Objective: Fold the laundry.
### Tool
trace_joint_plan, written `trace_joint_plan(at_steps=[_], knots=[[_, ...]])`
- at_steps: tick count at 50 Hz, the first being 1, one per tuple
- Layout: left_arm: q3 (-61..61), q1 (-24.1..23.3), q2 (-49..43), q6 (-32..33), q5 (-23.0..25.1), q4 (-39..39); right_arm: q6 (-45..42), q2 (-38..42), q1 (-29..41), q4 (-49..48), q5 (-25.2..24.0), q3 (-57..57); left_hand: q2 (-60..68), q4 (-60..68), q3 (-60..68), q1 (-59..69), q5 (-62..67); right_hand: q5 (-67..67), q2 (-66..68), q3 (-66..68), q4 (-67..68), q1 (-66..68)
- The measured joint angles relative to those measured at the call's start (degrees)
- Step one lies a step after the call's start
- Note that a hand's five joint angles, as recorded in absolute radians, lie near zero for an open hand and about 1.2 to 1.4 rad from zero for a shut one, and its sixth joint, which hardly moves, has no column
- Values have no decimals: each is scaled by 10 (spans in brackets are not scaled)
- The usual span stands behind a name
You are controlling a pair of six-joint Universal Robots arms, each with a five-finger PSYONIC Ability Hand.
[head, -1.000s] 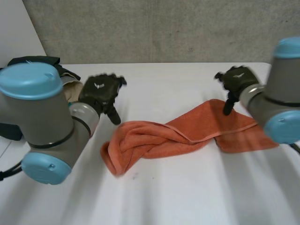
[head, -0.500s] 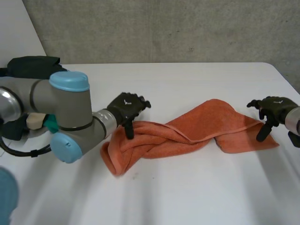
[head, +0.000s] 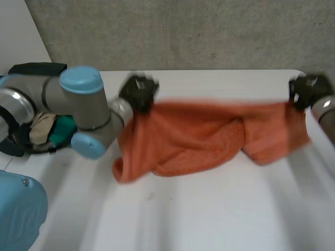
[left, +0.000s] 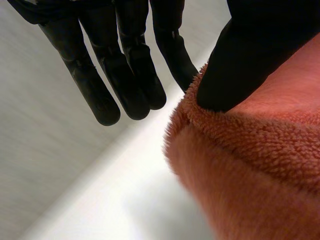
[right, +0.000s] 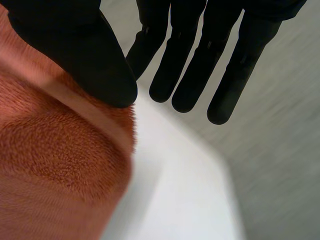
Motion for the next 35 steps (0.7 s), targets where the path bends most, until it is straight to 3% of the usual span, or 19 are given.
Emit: trace_joint_plan(at_steps=[6, 11, 19, 24, 26, 29, 32, 35], knots=[[65, 4, 41, -2, -83, 202, 15, -26, 17, -61, 42, -129, 1, 0, 1, 1, 0, 15, 0, 2, 0, 9], [76, 13, 89, -4, -113, 316, 30, -63, 35, -107, 71, -219, 1, 0, 1, 3, 0, 15, 0, 3, 0, 9], [14, 17, 136, -9, -114, 327, 36, -104, 45, -99, 74, -247, 1, 0, 3, 4, 0, 15, 0, 3, 0, 9], [-94, 20, 179, -19, -108, 311, 36, -107, 53, -8, 68, -210, 2, 0, 3, 5, 0, -10, -25, -24, -29, -1], [-137, 20, 194, -22, -105, 307, 35, -104, 57, 42, 63, -189, 2, 1, 3, 6, 0, -118, -135, -133, -138, -98], [-210, 20, 222, -24, -99, 303, 35, -93, 67, 128, 48, -154, 3, 1, 3, 6, 0, -443, -459, -448, -453, -419], [-258, 21, 248, -25, -91, 302, 35, -75, 77, 186, 28, -135, 3, 1, 4, 6, 0, -536, -553, -554, -557, -512], [-294, 23, 278, -24, -79, 302, 38, -56, 88, 220, 5, -128, 3, 1, 4, 6, 0, -537, -554, -558, -562, -512]])
